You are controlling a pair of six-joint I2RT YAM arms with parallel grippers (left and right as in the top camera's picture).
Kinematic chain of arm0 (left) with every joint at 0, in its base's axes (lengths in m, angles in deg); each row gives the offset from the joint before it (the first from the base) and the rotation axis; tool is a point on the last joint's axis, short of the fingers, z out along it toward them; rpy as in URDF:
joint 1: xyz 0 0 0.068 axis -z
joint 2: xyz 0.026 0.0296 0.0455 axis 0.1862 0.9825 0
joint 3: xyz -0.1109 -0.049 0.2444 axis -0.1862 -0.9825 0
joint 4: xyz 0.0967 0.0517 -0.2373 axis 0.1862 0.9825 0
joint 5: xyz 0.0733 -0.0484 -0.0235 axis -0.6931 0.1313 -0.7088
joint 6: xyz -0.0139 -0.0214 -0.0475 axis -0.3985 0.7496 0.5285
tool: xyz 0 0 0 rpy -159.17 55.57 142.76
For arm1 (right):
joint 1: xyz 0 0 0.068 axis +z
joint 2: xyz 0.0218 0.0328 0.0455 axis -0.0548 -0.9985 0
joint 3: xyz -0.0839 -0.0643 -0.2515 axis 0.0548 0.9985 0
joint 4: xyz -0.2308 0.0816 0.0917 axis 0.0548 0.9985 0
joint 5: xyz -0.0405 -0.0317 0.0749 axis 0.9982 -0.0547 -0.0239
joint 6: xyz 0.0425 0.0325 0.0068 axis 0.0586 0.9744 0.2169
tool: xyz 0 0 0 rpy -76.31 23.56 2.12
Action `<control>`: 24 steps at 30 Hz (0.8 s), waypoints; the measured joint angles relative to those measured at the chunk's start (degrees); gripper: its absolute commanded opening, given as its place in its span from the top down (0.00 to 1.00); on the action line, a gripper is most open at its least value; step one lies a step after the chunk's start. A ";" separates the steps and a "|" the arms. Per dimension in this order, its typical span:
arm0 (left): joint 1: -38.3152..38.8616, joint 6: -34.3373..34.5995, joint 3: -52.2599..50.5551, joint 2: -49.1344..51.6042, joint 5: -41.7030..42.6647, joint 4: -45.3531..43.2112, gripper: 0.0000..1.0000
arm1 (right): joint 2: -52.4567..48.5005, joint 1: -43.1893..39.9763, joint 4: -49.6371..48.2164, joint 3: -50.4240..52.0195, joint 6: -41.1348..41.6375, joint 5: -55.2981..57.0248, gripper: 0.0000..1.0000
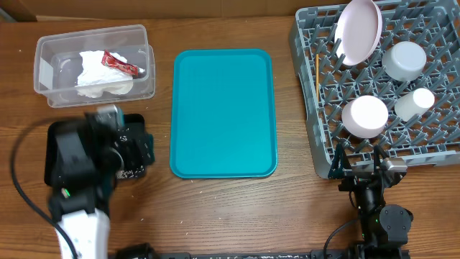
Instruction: Sort waste into correct bins and load items into the dishwasher
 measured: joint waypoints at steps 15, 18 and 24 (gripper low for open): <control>0.11 -0.26 -32.50 -21.42 5.42 -29.90 0.00 | 0.00 0.00 -0.02 0.00 0.00 0.04 0.00; 0.37 -0.24 -35.98 -21.77 5.57 -36.04 0.00 | 0.00 0.00 -0.02 0.00 -0.02 0.02 0.00; 4.96 -0.26 -42.32 -26.86 3.13 -46.12 0.00 | 0.00 0.00 -0.04 0.00 0.00 0.02 0.00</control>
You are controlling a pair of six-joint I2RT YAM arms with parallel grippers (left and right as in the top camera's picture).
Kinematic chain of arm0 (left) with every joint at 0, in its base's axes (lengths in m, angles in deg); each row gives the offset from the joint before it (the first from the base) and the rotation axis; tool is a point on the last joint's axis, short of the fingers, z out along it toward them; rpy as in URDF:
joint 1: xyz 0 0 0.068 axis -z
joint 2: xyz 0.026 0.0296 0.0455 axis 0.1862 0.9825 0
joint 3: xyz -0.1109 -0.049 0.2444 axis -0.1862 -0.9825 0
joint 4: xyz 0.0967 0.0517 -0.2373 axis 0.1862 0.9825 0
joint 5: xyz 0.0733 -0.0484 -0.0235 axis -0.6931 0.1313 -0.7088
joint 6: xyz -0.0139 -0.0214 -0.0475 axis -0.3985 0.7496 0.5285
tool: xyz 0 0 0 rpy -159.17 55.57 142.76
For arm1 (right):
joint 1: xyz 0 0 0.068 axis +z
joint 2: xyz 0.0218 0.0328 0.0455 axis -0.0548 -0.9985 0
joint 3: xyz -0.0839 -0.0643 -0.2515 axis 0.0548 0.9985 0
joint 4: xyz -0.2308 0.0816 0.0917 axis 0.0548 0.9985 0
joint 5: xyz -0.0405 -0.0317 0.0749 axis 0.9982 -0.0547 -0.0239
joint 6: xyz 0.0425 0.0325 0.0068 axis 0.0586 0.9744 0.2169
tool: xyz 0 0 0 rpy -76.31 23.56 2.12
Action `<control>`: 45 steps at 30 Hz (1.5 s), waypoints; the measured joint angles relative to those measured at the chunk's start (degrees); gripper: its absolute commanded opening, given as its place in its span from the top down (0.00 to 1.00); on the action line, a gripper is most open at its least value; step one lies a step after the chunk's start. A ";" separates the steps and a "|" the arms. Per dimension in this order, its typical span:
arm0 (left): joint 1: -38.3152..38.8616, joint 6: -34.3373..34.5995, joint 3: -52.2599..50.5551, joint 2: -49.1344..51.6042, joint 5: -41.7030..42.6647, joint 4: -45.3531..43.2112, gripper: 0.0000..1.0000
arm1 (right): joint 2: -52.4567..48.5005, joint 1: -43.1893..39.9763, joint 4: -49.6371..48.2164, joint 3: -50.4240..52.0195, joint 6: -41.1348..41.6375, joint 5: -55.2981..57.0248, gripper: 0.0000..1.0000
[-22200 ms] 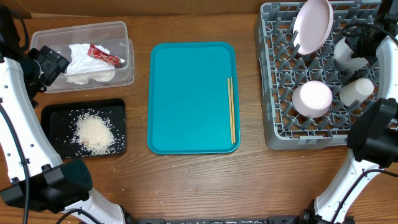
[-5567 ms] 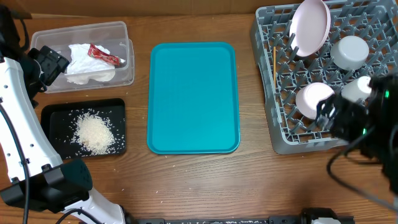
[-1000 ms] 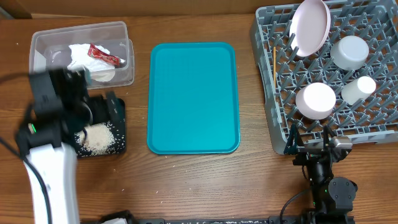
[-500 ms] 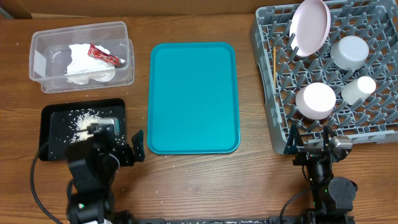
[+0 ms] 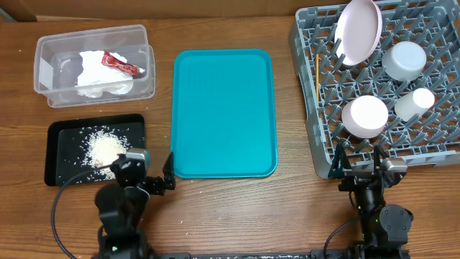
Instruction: Sort waste into correct bins and load items into the dishwasher
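The teal tray (image 5: 223, 111) lies bare at mid-table. A clear bin (image 5: 50, 68) at the back left holds white tissue (image 5: 100, 72) and a red wrapper (image 5: 118, 63). A black tray (image 5: 61, 155) carries a heap of rice (image 5: 104, 150). The grey dish rack (image 5: 316, 108) on the right holds a pink plate (image 5: 359, 30), white bowls (image 5: 365, 115) and a chopstick (image 5: 317, 75). My left gripper (image 5: 169, 174) sits low by the teal tray's front left corner, its fingers together and empty. My right gripper (image 5: 336, 164) rests at the rack's front left corner, shut and empty.
Both arm bases stand at the table's front edge, the left one (image 5: 122, 208) just below the black tray and the right one (image 5: 377, 208) below the rack. A cable (image 5: 68, 194) loops from the left arm.
My left arm was over the black tray and hid most of it. It now sits drawn back at the front edge, and the tray shows with rice on it. The right arm has not moved.
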 measured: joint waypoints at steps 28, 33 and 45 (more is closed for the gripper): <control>7.15 0.00 -2.47 -25.05 -18.29 9.14 0.00 | 0.00 0.00 0.04 0.00 0.00 0.00 0.00; 7.52 0.00 -2.47 -25.27 -18.29 9.14 0.00 | 0.00 0.00 0.02 0.00 0.00 0.00 0.00; 8.26 1.60 -2.47 -25.27 -18.23 9.14 0.00 | 0.00 0.00 0.02 0.00 0.00 0.00 0.00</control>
